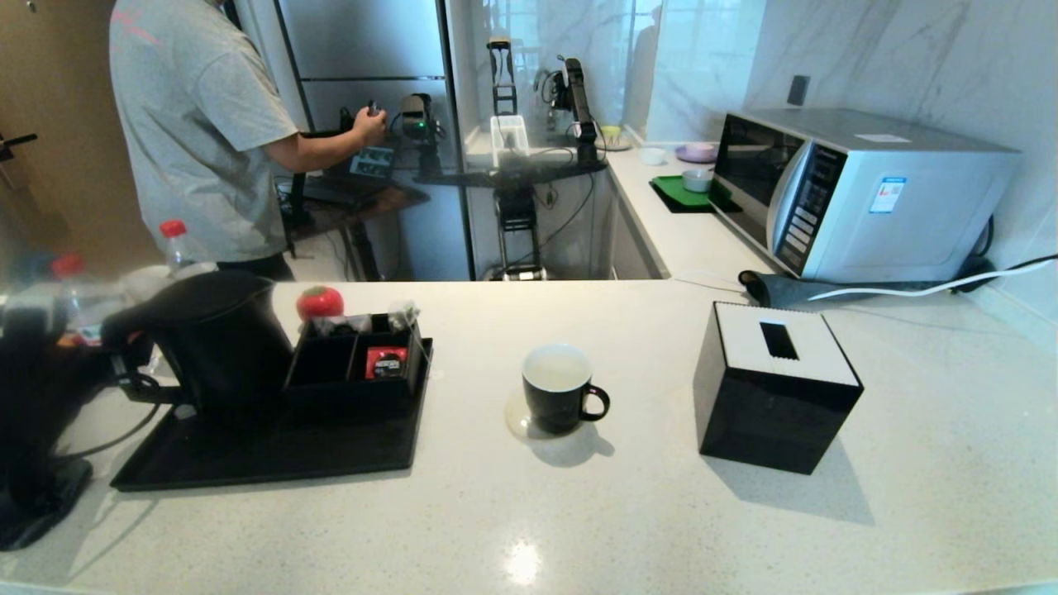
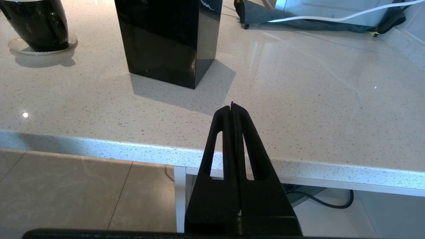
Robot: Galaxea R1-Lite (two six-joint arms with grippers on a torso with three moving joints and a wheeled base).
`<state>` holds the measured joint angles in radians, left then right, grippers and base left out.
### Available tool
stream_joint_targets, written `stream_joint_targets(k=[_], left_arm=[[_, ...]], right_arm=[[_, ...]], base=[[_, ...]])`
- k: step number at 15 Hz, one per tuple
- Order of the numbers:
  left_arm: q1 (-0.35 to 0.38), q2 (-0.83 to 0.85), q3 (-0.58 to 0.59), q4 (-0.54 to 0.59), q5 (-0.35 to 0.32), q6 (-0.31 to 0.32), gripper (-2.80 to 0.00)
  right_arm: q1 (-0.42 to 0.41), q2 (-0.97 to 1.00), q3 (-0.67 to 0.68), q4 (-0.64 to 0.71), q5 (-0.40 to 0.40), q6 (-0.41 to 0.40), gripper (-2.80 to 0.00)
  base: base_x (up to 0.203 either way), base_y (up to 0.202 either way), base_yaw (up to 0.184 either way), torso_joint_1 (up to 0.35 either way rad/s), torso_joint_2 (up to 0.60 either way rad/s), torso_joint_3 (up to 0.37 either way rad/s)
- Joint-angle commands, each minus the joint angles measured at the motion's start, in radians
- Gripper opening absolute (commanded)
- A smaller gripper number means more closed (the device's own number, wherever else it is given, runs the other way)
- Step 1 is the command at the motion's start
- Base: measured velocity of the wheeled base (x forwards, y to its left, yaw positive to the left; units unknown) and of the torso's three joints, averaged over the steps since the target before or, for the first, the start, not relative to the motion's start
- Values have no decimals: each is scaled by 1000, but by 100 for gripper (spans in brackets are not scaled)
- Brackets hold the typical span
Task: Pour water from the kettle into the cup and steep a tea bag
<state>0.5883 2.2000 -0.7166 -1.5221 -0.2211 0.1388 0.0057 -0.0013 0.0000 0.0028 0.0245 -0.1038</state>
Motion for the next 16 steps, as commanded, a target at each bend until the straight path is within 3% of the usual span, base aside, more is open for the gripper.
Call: stream_joint_targets(k=[1,15,16], left_arm=[[-10,0,-7,-48,-1,1,0],[-16,12,-41,-48,-1,1,0],[-17,14,-41,-48,-1,1,-280]], right_arm=[[0,1,0,0,1,0,-280],[0,1,0,0,0,0,-280],[0,1,0,0,0,0,-280]], base=[[0,0,0,0,0,0],[0,0,0,0,0,0],[0,0,0,0,0,0]])
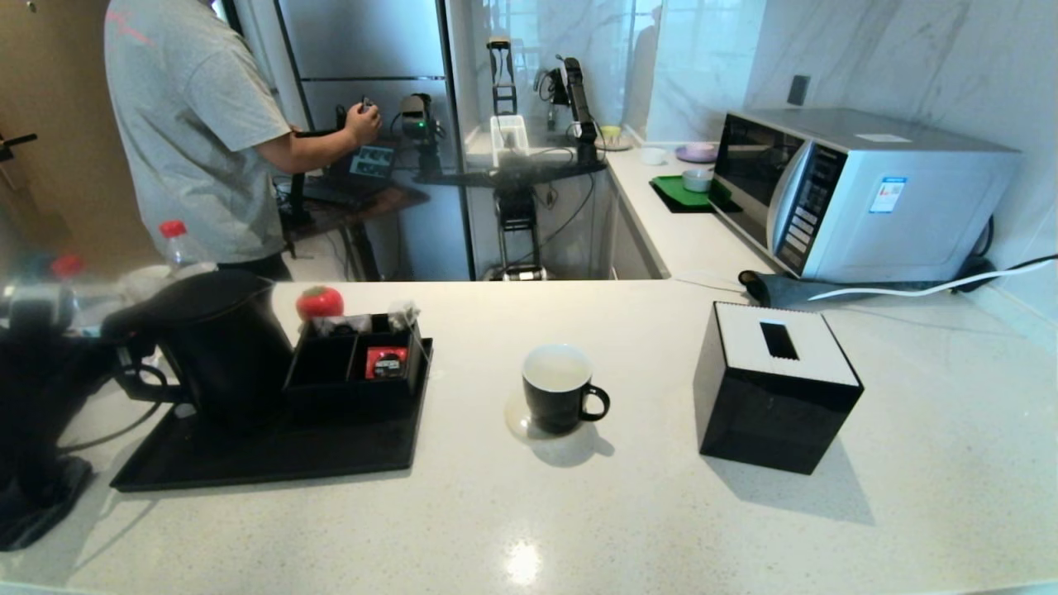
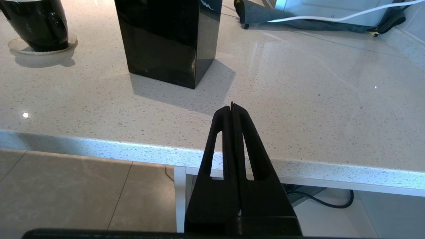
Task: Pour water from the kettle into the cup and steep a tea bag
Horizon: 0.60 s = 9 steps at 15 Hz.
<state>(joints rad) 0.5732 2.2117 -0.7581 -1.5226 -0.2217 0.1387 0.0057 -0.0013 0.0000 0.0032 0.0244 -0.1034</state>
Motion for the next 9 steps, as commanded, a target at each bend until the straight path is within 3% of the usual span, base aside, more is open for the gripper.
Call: stream_joint_targets(k=[1,9], left_arm=[[-3,3,0,-47,-1,2,-280],[-4,11,0,-47,-1,4,-280]], right_arm=[[0,1,0,0,0,-1,-280],[0,1,0,0,1,-1,-280]], base=[[0,0,0,0,0,0],[0,0,0,0,0,0]])
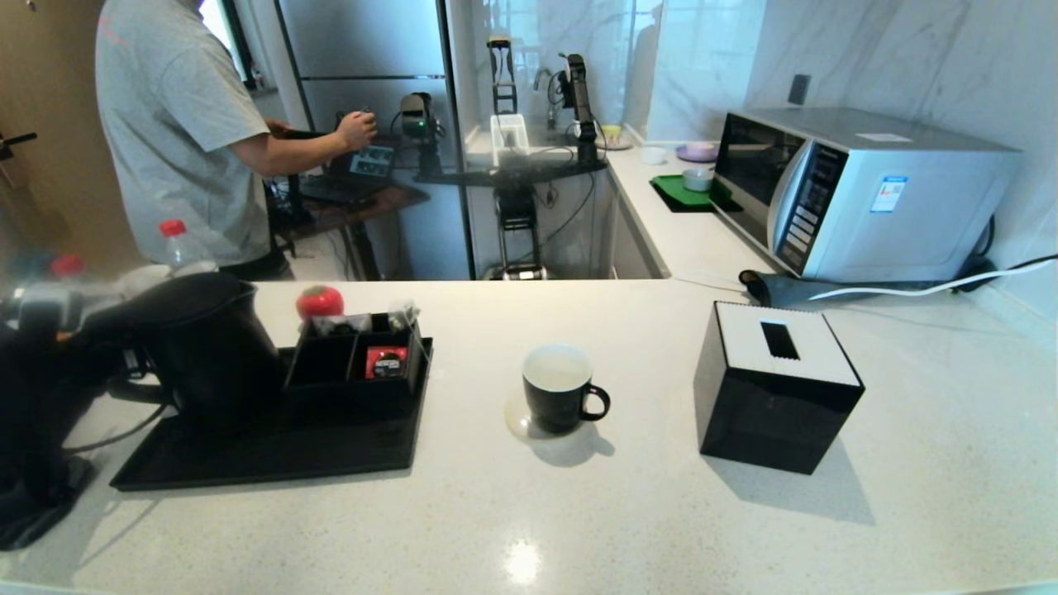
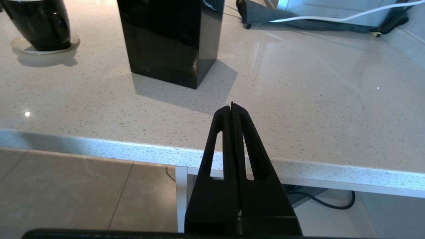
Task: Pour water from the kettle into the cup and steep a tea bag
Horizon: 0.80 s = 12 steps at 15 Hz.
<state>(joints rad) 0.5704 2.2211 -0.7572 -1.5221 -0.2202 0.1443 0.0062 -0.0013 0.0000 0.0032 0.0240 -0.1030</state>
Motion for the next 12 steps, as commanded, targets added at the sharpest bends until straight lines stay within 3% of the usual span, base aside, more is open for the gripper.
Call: stream_joint_targets(k=[1,12], left_arm=[[-1,5,-1,-48,-2,-2,-280],[-13,-27,4,-48,5,-34,-280]], right_arm=[[0,1,0,0,1,-1,-280],[0,1,0,0,1,-1,-280]], base=[[0,0,0,0,0,0],[0,0,0,0,0,0]])
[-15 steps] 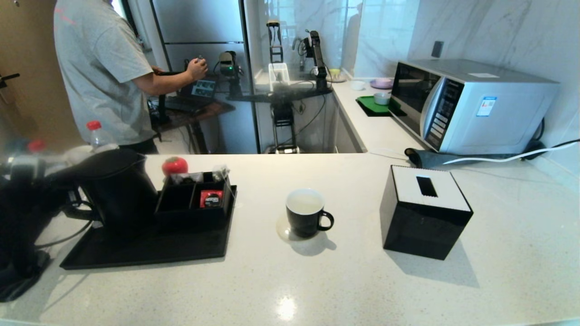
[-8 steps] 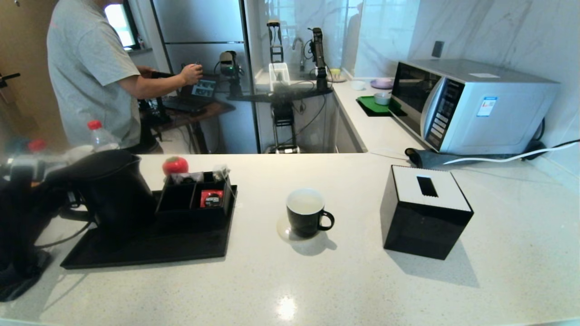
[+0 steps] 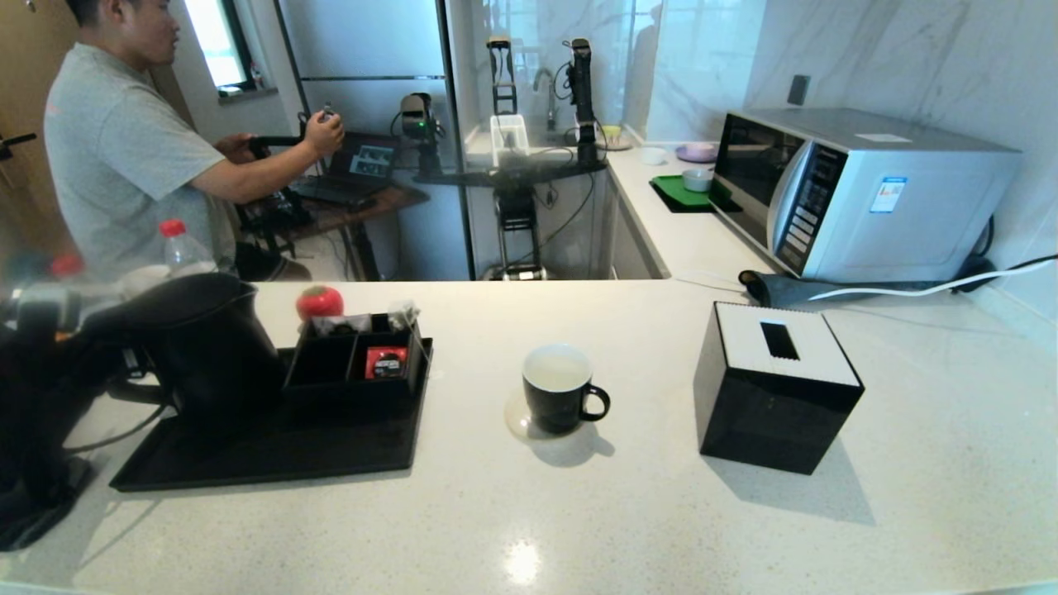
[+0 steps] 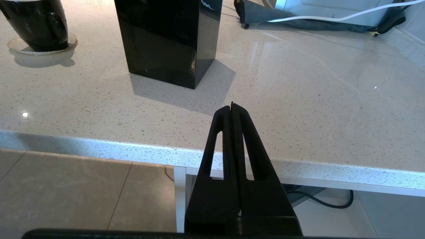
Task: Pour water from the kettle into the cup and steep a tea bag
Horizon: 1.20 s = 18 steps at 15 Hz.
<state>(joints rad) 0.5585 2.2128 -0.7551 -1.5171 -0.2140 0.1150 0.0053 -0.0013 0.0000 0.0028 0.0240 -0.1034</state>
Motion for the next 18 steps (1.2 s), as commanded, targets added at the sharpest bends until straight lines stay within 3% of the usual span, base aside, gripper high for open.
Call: stream_joint_targets(k=[1,18], left_arm=[[-2,-30,7,-53,1,-13,-280],[-2,-246,134,-53,1,-36,-280]], right_arm=[[1,1,0,0,1,-1,-280],[1,1,0,0,1,-1,-280]], base=[[0,0,0,0,0,0],[0,0,0,0,0,0]])
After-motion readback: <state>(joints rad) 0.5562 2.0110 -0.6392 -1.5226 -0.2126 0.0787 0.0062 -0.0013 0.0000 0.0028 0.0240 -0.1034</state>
